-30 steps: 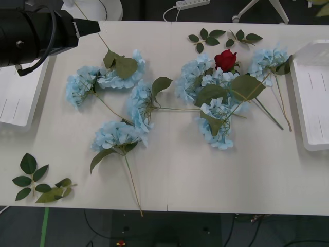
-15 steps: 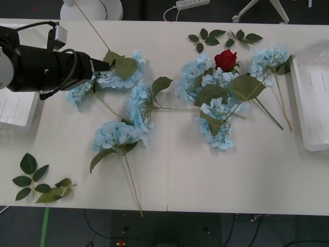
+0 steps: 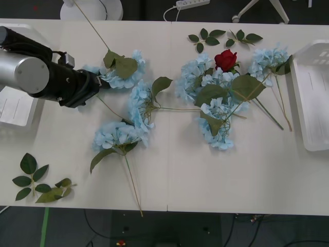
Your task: Place the red flowers into the right box and the blue flowers into the left box. If a person shows an open palm, hand one flower to the person first, then continue sorting.
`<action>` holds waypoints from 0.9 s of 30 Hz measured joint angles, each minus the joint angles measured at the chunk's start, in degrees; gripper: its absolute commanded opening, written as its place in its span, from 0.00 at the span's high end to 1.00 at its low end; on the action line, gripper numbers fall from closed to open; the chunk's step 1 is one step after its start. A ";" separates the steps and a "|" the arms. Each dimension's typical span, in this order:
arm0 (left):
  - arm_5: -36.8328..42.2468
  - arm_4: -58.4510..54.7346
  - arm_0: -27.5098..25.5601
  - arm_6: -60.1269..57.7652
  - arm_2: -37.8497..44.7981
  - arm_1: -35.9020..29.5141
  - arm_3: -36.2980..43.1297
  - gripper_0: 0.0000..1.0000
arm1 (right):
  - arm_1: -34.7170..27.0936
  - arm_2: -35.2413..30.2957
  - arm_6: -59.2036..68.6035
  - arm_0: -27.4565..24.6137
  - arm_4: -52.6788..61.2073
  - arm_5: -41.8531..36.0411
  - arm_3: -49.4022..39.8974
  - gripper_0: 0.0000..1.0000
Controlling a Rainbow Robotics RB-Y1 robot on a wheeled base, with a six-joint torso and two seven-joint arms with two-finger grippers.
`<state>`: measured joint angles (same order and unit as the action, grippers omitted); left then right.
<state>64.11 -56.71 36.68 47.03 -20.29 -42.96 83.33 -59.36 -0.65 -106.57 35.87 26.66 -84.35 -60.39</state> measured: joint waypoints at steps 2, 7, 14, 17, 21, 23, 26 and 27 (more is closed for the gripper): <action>0.27 0.08 2.71 0.00 -2.30 0.02 -3.53 0.00 | 0.54 0.00 0.01 -1.15 -0.55 1.05 0.02 1.00; 0.38 0.41 8.31 0.00 -7.30 0.20 -10.69 0.00 | 2.81 0.00 0.10 -3.38 -3.81 5.70 0.99 1.00; -1.09 0.85 13.76 0.00 -12.47 3.42 -21.26 0.00 | 5.23 0.00 0.73 -3.59 -4.27 9.00 4.96 0.62; -2.47 1.69 14.57 0.00 -12.47 5.84 -25.24 0.00 | 5.33 0.00 0.74 -3.60 -4.41 9.12 4.99 0.38; -4.09 2.42 15.73 0.00 -13.13 8.76 -30.45 0.00 | 5.33 0.00 0.74 -3.60 -4.68 9.26 5.01 0.08; -5.31 2.60 16.53 0.00 -15.14 9.67 -32.47 0.00 | 5.33 0.00 0.74 -3.60 -4.66 9.35 5.01 0.02; -6.82 2.68 17.93 0.00 -19.55 10.49 -34.83 0.00 | 5.32 -0.10 0.74 -3.54 -3.29 9.02 5.01 0.00; -7.38 2.73 18.42 0.00 -20.93 10.75 -35.57 0.00 | 5.31 -0.28 0.73 -3.42 -2.08 8.31 5.01 0.00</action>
<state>56.73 -53.97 55.10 47.03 -41.22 -32.21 47.76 -54.06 -0.93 -105.84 32.45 24.58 -76.04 -55.38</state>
